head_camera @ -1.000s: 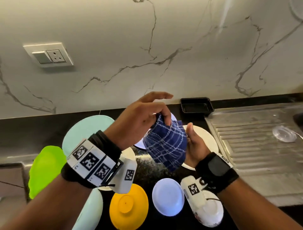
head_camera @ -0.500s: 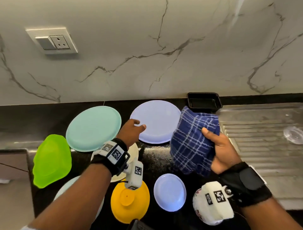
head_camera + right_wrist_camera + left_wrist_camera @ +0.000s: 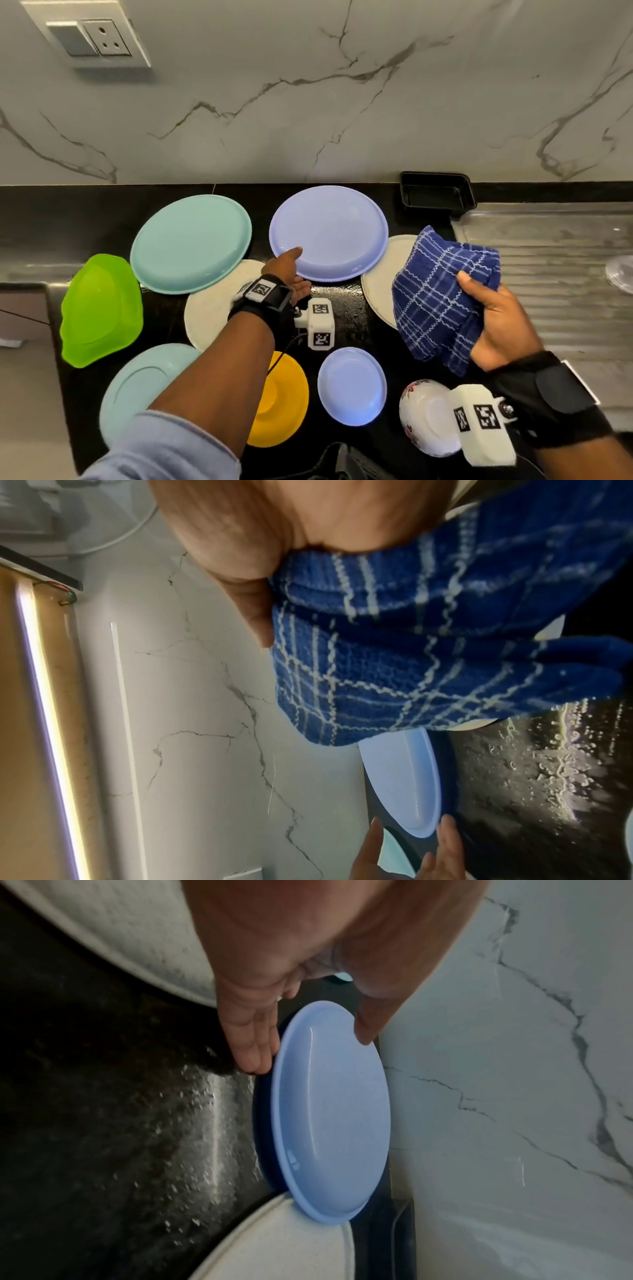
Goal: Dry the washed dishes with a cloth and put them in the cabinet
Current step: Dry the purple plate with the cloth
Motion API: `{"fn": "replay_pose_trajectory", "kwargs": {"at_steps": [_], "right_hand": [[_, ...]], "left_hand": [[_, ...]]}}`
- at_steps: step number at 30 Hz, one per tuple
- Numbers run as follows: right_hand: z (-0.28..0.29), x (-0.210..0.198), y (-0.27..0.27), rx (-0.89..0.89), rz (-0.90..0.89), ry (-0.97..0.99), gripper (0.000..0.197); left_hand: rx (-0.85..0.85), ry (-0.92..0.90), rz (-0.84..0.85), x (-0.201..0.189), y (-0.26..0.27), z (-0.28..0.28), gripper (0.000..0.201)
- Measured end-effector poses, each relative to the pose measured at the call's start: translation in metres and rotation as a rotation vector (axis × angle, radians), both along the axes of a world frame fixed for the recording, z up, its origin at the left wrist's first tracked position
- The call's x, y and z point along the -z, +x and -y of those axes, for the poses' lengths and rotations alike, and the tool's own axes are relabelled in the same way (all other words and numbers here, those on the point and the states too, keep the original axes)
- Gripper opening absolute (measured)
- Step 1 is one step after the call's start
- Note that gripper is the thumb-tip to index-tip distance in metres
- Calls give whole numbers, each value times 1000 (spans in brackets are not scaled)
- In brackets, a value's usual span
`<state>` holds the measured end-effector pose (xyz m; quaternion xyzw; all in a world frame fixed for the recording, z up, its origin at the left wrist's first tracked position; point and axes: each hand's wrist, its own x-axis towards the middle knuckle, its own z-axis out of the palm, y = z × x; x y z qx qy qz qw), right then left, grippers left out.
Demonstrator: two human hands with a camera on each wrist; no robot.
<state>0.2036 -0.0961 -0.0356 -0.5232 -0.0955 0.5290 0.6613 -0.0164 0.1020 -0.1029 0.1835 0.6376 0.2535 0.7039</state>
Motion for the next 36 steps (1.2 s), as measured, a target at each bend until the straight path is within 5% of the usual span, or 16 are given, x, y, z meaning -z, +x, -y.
{"fn": "replay_pose_trajectory", "kwargs": {"at_steps": [7,17,22,29,36], "right_hand": [[4,1,9,9,-19,-18,33],[-6,1,2,49,21,32,33],[-26,-9,-6,82,150,79,30],[-70,-33,-32,25,424,149,21],[-112,-52,-68,-277,884,166,68]], "left_hand": [[-90,-3,172,-1,20,0,59],[-212,582,265,-13,12,-8,50],[-191,781,153,-43,-39,22,65],[-109,937,120,-80,-79,57,51],[57,1159,21,-109,-96,80,51]]}}
